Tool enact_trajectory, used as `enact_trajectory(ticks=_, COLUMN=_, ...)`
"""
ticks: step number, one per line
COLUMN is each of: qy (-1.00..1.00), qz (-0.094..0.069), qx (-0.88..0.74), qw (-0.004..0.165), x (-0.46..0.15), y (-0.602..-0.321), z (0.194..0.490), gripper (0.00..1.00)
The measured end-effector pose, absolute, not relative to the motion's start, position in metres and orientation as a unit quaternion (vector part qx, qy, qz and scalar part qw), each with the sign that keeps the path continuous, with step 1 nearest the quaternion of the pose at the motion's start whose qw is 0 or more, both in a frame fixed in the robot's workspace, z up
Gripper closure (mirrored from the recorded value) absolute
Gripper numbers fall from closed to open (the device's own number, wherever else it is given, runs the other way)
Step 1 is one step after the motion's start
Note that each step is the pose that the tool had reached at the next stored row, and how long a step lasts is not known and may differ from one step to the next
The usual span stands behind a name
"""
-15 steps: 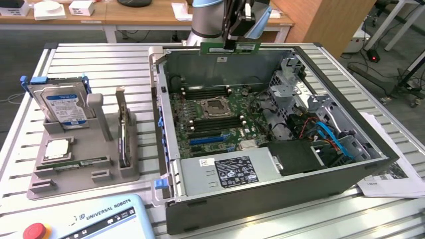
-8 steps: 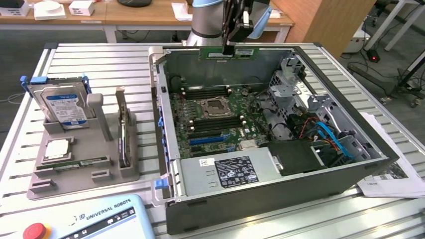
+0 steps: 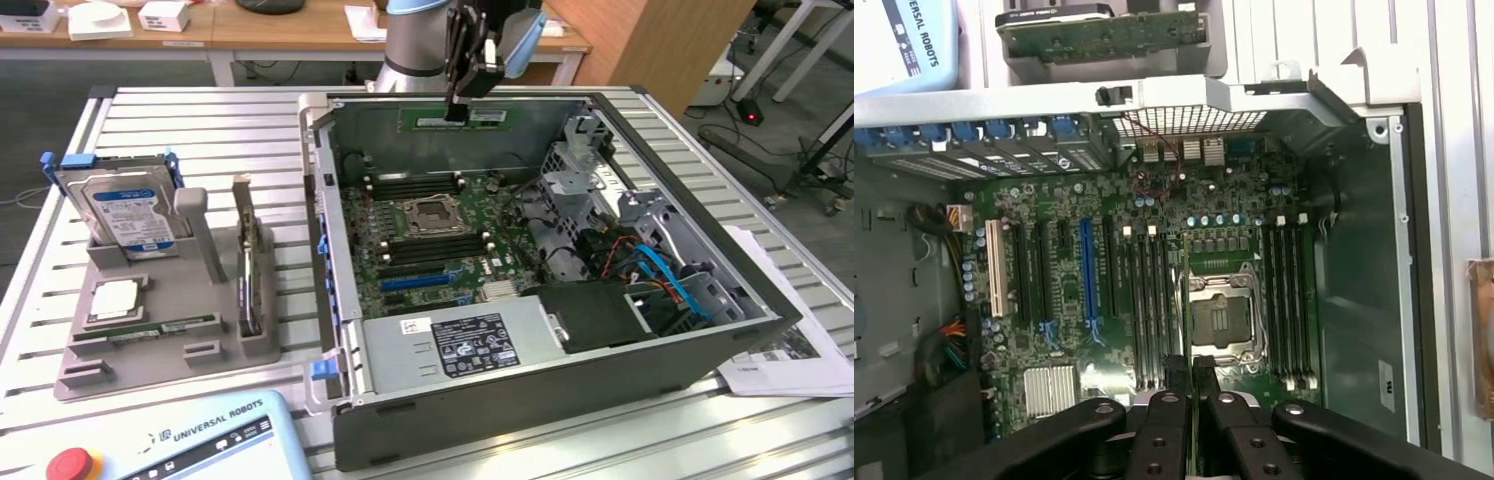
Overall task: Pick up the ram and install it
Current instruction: 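Insert the ram into the slot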
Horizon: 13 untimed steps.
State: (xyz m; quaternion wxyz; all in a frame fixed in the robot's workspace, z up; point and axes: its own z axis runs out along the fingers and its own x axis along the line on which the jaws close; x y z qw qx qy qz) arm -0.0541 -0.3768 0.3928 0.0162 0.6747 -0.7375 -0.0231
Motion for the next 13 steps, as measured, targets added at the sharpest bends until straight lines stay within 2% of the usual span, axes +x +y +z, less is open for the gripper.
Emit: enact_trajectory(ticks=13, qy=-0.738, qz=-0.023, qx=0.675, qw=0.016, x=-0.054, y=-0.377, z=0.369, gripper=0.87)
